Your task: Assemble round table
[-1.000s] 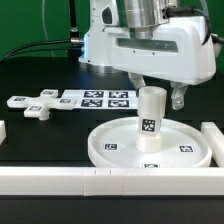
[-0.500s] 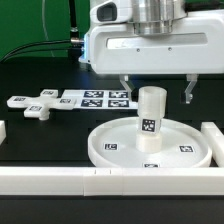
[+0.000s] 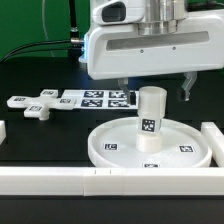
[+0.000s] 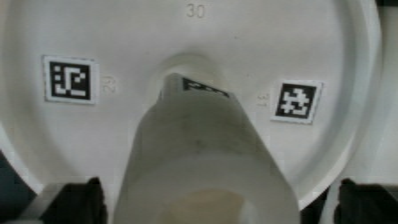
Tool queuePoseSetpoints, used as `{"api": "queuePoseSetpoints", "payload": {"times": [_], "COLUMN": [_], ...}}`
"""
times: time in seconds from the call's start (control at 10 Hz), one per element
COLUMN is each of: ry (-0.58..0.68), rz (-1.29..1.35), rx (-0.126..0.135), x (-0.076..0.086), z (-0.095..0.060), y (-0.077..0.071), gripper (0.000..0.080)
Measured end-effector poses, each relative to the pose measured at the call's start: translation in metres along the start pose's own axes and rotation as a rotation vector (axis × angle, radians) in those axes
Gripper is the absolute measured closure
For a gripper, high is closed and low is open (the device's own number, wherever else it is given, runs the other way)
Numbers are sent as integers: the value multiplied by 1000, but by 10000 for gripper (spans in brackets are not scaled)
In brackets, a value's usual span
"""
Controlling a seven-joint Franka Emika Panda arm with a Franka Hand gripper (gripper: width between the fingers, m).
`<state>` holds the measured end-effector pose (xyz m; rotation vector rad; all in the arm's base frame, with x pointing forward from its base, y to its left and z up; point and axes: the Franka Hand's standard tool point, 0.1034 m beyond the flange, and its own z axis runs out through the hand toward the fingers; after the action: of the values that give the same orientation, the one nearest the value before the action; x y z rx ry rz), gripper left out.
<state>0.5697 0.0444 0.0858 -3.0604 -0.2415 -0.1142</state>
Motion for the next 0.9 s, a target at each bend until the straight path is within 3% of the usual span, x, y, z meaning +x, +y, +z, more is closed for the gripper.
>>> {"api": "queuePoseSetpoints", "payload": {"times": [0.3, 0.7, 0.9], "ry": [8, -1, -30], "rz": [-384, -644, -845], "rx": [-24, -34, -52], "x": [1, 0, -2], "z": [2, 2, 3], "y": [0, 4, 5], "gripper": [151, 151, 151]}}
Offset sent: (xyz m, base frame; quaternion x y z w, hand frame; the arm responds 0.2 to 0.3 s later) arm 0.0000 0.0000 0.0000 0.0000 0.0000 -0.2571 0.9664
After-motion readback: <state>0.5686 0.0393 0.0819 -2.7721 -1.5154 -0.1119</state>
